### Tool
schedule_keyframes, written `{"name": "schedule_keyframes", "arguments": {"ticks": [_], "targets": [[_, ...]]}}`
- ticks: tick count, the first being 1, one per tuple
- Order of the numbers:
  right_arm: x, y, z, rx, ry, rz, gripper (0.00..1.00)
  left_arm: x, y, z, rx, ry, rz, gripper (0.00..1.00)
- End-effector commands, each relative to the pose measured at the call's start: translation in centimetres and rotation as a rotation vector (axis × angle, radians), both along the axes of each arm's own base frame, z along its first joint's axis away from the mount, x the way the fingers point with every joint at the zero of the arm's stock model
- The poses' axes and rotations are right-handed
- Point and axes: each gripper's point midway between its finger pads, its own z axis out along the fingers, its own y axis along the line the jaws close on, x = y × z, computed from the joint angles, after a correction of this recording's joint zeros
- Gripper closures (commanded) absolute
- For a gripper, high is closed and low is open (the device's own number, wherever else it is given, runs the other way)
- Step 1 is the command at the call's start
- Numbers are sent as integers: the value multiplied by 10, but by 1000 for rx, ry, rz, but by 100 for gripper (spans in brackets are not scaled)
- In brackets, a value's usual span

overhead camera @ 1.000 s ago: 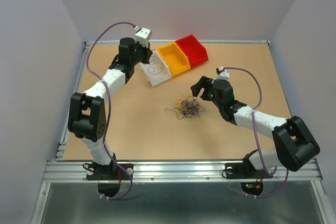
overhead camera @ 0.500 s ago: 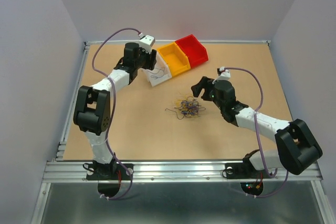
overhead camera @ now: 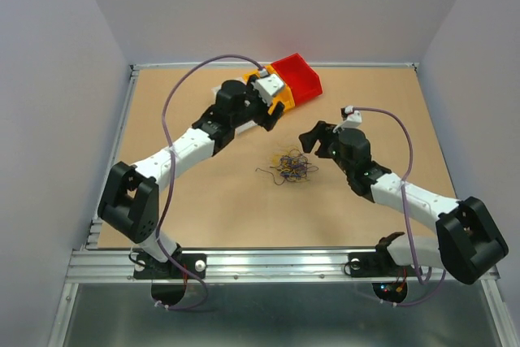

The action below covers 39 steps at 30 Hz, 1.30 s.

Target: Untangle the cables

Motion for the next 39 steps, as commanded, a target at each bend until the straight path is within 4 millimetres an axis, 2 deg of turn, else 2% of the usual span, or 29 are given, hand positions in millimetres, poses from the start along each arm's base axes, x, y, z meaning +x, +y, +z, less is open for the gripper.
{"name": "schedule_keyframes", "arguments": {"ticks": [1, 2, 6, 9, 11, 14, 17, 20, 21, 22, 23, 24, 27, 29, 30, 31, 33, 34, 39], "targets": [[-1, -21, 18, 25, -82, -103, 20, -33, -33, -23, 65, 27, -134, 17], [-2, -25, 21, 28, -93, -117, 20, -33, -36, -25, 66, 38, -132, 17], [-8, -38, 31, 47, -135, -164, 20, -24, -41, -55, 81, 157, -99, 16], [-9, -41, 33, 46, -144, -177, 20, -26, -45, -69, 86, 237, -101, 13], [-9, -44, 34, 46, -148, -188, 20, -29, -51, -87, 92, 310, -118, 12], [-9, -45, 33, 46, -148, -191, 20, -26, -54, -95, 104, 338, -122, 12], [-9, -44, 33, 46, -148, -188, 20, -32, -61, -105, 108, 377, -166, 16], [-8, -41, 33, 45, -144, -177, 20, -41, -68, -111, 105, 410, -232, 28], [-8, -40, 32, 44, -142, -174, 20, -41, -70, -109, 107, 403, -250, 48], [-7, -40, 32, 44, -141, -172, 20, -45, -73, -110, 104, 409, -284, 58], [-8, -39, 31, 45, -138, -167, 20, -45, -75, -108, 103, 400, -302, 90], [-8, -38, 31, 46, -137, -161, 20, -47, -76, -107, 101, 397, -321, 100], [-10, -30, 35, 57, -162, -112, 20, -59, -79, -96, 80, 383, -395, 100], [-15, -23, 34, 60, -180, -57, 21, -66, -76, -78, 52, 358, -429, 100], [-18, -11, 44, 81, -229, 17, 21, -69, -73, -76, 43, 359, -430, 100], [-27, 0, 39, 87, -231, 94, 22, -69, -71, -59, 14, 322, -432, 100], [-31, 9, 44, 96, -266, 156, 22, -73, -66, -53, -4, 309, -436, 100], [-30, 10, 47, 98, -286, 161, 23, -76, -66, -43, -19, 289, -449, 100], [-35, 26, 40, 91, -303, 260, 23, -87, -67, -31, -37, 298, -493, 100]]}}
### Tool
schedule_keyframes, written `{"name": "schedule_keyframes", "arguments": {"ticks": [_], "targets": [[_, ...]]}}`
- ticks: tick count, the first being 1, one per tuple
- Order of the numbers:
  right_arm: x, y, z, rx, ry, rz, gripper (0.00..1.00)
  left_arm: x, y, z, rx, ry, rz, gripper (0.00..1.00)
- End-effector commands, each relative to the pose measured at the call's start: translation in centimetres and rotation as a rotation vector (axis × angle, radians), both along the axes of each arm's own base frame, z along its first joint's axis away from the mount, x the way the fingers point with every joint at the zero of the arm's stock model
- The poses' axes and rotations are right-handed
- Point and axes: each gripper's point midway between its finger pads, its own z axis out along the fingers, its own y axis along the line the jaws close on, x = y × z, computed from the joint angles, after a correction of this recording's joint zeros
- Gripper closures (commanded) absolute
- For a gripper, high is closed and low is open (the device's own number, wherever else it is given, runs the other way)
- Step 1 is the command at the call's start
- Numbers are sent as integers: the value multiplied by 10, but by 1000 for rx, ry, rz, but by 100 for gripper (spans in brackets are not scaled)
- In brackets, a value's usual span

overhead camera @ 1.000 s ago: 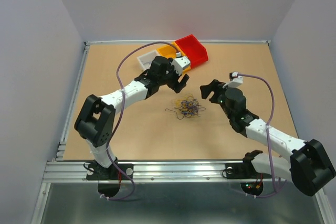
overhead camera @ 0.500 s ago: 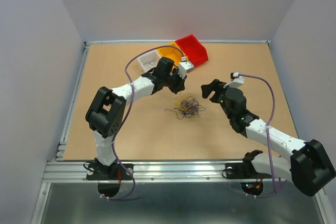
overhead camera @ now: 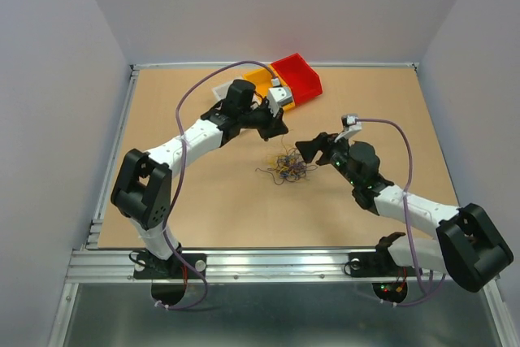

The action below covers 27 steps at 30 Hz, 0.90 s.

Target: Untangle the cables

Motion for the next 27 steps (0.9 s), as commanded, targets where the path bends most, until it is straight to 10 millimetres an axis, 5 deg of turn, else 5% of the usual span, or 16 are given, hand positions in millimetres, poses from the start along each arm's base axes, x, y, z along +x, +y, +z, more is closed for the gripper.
{"name": "schedule_keyframes", "arguments": {"ticks": [1, 8, 14, 17, 20, 21, 23, 24, 27], "targets": [[-8, 20, 21, 19, -128, 125, 23, -13, -4, 39, -82, -44, -67, 100], [-3, 45, 10, -47, -139, 191, 24, -25, -6, 67, -124, -58, -111, 100], [5, 64, -9, -85, -94, 212, 36, -36, -10, 124, -203, -75, -117, 100], [12, 69, -28, -90, -38, 212, 36, -35, -14, 204, -288, -173, -102, 100], [15, 73, -37, -78, 6, 205, 37, -31, -14, 253, -327, -213, -62, 100], [22, 69, -48, -94, 45, 167, 44, -37, -11, 300, -388, -272, -62, 100], [28, 66, -57, -105, 102, 120, 53, -34, -8, 330, -418, -291, -24, 100], [38, 56, -63, -126, 125, 42, 61, -42, 1, 370, -474, -356, -12, 100], [44, 49, -78, -152, 212, -23, 65, -43, 19, 420, -568, -421, 96, 100]]}}
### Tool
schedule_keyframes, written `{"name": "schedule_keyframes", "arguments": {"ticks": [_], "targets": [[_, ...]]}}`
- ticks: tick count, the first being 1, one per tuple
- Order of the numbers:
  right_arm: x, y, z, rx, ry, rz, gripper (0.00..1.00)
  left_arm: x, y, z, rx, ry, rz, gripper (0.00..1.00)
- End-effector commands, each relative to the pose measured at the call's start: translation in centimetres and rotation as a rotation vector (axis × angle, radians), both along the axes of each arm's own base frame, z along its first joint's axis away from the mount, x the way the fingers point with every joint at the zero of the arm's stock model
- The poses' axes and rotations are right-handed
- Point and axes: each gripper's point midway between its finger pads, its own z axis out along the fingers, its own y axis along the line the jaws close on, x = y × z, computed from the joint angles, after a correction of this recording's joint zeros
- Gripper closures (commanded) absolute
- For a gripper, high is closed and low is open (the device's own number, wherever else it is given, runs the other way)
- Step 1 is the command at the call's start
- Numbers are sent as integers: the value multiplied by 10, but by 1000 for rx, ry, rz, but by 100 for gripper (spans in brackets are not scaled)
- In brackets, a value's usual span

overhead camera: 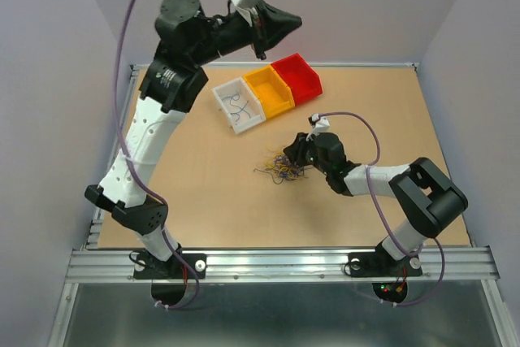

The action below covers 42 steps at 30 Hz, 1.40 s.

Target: Untangle the cables

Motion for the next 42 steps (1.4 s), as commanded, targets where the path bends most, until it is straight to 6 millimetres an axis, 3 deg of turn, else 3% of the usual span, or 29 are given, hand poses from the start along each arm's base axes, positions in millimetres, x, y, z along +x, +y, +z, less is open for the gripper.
{"name": "schedule_keyframes", "arguments": {"ticks": [1, 3, 5, 8, 10, 11, 12, 14, 15, 18, 19, 21, 23, 24, 28, 31, 34, 35, 42], "targets": [[22, -7, 7, -3, 32, -139, 65, -9, 30, 63, -152, -6, 140, 100], [22, -9, 9, 0, 33, -157, 65, -6, 39, 76, -200, -34, 192, 100], [21, -11, 18, 11, 16, -162, 64, 4, 40, 65, -189, -34, 231, 100], [18, -20, 29, 21, -12, -187, 58, 23, 30, 23, -105, 14, 248, 100], [14, -31, 46, 37, -52, -226, 45, 35, 19, -23, -6, 48, 236, 99], [11, -42, 54, 46, -76, -266, 32, 38, 17, -41, 38, 61, 232, 77], [9, -48, 61, 54, -93, -284, 27, 44, 13, -77, 100, 112, 228, 64], [6, -58, 67, 69, -109, -325, 20, 44, 11, -113, 160, 154, 216, 42], [3, -68, 76, 84, -135, -360, 17, 44, 11, -158, 227, 210, 214, 29], [-1, -77, 84, 105, -155, -390, 16, 43, 19, -198, 259, 221, 245, 18], [-2, -80, 88, 112, -165, -404, 16, 42, 24, -236, 314, 256, 255, 14], [-3, -83, 87, 111, -166, -413, 16, 43, 32, -258, 350, 262, 292, 12], [-3, -83, 89, 113, -170, -413, 16, 40, 46, -300, 423, 308, 342, 2], [-3, -82, 89, 111, -170, -411, 16, 43, 50, -297, 420, 303, 366, 2], [-3, -82, 89, 109, -170, -408, 16, 32, 64, -341, 479, 388, 382, 1], [-3, -82, 90, 106, -173, -405, 16, 35, 66, -355, 478, 437, 365, 1], [-3, -82, 92, 105, -179, -404, 16, 40, 61, -374, 496, 495, 331, 1], [-3, -83, 92, 106, -181, -405, 16, 40, 58, -388, 521, 526, 309, 1], [-6, -84, 97, 116, -194, -400, 16, 49, 48, -419, 556, 594, 280, 4]]}}
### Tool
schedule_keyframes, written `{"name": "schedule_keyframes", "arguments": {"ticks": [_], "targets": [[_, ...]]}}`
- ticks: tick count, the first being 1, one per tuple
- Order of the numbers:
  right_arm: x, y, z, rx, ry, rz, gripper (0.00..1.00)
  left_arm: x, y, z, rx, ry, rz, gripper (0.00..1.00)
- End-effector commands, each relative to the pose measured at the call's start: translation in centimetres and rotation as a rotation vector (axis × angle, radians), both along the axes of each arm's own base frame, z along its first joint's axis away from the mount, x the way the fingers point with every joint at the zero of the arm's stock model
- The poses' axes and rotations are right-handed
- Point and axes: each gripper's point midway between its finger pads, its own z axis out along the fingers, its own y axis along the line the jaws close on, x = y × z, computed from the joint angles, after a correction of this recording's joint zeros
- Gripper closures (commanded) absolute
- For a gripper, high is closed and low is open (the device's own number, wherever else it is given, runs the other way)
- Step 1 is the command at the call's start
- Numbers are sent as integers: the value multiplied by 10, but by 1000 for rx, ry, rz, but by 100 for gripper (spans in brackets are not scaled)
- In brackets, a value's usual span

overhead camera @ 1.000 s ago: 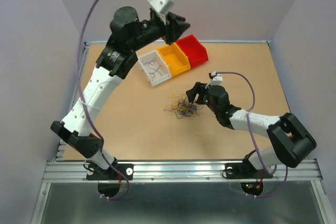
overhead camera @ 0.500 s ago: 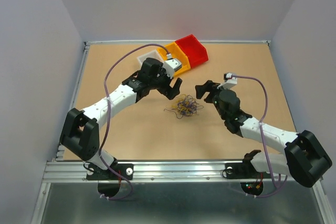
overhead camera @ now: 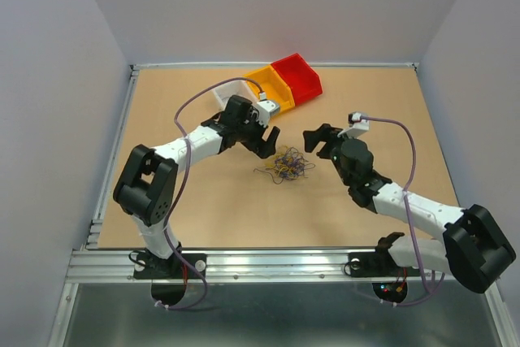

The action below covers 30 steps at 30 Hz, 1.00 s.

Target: Untangle the cables

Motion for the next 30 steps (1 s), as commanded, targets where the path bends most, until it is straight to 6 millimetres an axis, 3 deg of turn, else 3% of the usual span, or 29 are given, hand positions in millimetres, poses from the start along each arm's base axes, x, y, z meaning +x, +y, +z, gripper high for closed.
{"name": "schedule_keyframes", "arguments": {"ticks": [1, 2, 5, 6, 7, 8, 10, 12, 13, 15, 16, 19, 20, 23, 25, 26, 27, 28, 29, 30], "targets": [[-4, -5, 10, 12, -40, -16, 16, 8, -15, 10, -52, -1, -30, 7], [-5, -6, 10, 12, -43, -15, 16, 8, -18, 2, -47, 22, -37, 9], [-6, -6, 14, 15, -52, -15, 16, 3, -22, -13, -40, 76, -73, 41], [-6, -7, 13, 14, -51, -17, 16, 3, -26, -9, -49, 81, -99, 80], [-7, -6, 15, 16, -55, -14, 16, -1, -30, -8, -58, 92, -138, 100], [-7, -7, 14, 15, -53, -14, 16, -17, -35, -10, -80, 146, -228, 100], [-9, 0, 14, 21, -52, 27, 16, -24, -43, 10, -123, 144, -303, 100], [-16, 21, 21, 26, -104, 156, 16, -30, -46, 46, -174, 87, -343, 100], [-19, 28, 23, 4, -132, 211, 16, -31, -46, 73, -202, 24, -347, 100], [-25, 44, 25, -3, -173, 314, 13, -34, -47, 103, -240, -33, -351, 100], [-34, 62, 29, -6, -210, 428, 12, -41, -49, 133, -288, -69, -372, 100], [-56, 91, 36, 4, -294, 642, 4, -55, -53, 176, -350, -111, -405, 100], [-58, 98, 27, 0, -280, 676, 3, -62, -55, 205, -388, -147, -415, 100], [-51, 106, 15, -11, -251, 674, 2, -79, -60, 253, -434, -233, -431, 100], [-47, 105, 9, -16, -235, 655, 2, -73, -57, 257, -424, -261, -372, 100], [-46, 104, 9, -11, -231, 648, 2, -60, -50, 256, -396, -288, -283, 100], [-45, 102, 10, -7, -231, 632, 2, -51, -45, 249, -367, -298, -231, 87], [-40, 95, 9, -8, -221, 579, 2, -43, -40, 228, -321, -284, -185, 43], [-37, 90, 11, 2, -218, 538, 1, -26, -29, 213, -256, -300, -90, 25], [-33, 82, 11, 4, -209, 488, 1, -18, -24, 200, -226, -298, -49, 14]]}}
